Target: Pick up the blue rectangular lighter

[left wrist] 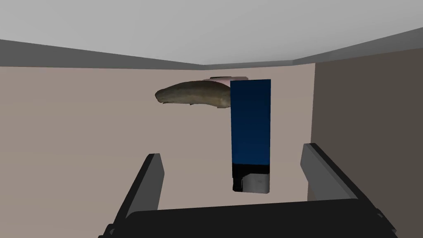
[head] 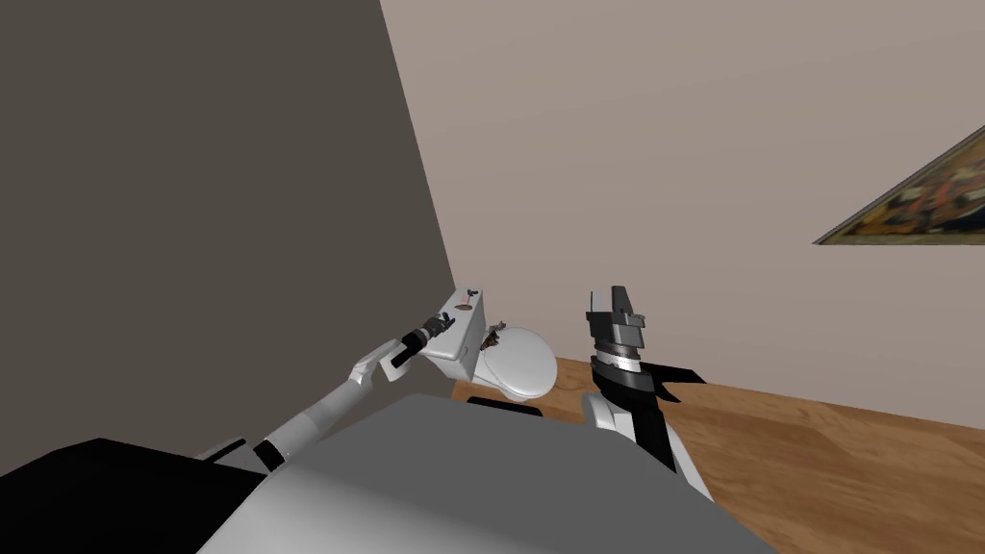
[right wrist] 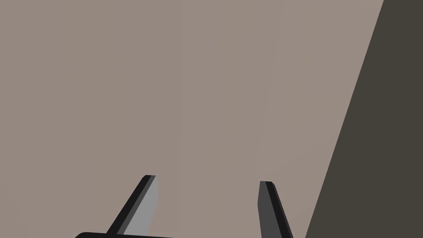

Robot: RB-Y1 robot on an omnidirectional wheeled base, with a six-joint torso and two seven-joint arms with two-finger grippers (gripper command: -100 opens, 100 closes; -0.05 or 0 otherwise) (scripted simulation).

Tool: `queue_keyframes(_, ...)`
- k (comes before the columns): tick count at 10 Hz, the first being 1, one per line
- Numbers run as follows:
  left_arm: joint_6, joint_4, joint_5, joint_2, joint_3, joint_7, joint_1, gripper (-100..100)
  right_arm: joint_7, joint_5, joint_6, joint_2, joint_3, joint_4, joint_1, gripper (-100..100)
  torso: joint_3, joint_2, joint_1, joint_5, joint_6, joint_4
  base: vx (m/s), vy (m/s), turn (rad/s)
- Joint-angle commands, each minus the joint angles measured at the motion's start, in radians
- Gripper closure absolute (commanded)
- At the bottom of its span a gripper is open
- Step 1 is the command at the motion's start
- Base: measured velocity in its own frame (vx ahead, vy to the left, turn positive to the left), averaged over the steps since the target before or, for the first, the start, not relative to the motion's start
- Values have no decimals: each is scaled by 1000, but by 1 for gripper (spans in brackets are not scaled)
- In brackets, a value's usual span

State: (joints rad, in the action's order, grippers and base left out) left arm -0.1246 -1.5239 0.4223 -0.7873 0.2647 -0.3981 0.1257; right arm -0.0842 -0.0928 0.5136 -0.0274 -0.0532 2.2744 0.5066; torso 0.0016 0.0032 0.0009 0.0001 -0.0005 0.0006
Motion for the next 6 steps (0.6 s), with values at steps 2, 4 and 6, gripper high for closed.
queue_keyframes(2, -10, 67, -2, 8, 1, -3, -41, -100, 0, 0, 0, 0, 0, 0, 0, 0, 1, 2, 0, 0, -1, 0, -64, 21, -34)
queue_keyframes(4, -26, 116, -3, 32, 6, -10, -108, -100, 0, 0, 0, 0, 0, 0, 0, 0, 1, 2, -1, 0, 0, 1, -78, 12, -64)
queue_keyframes(6, -42, 194, -4, 56, 12, -18, -161, -100, 0, 0, 0, 0, 0, 0, 0, 0, 0, 0, 0, 0, -1, 0, -51, 22, -39)
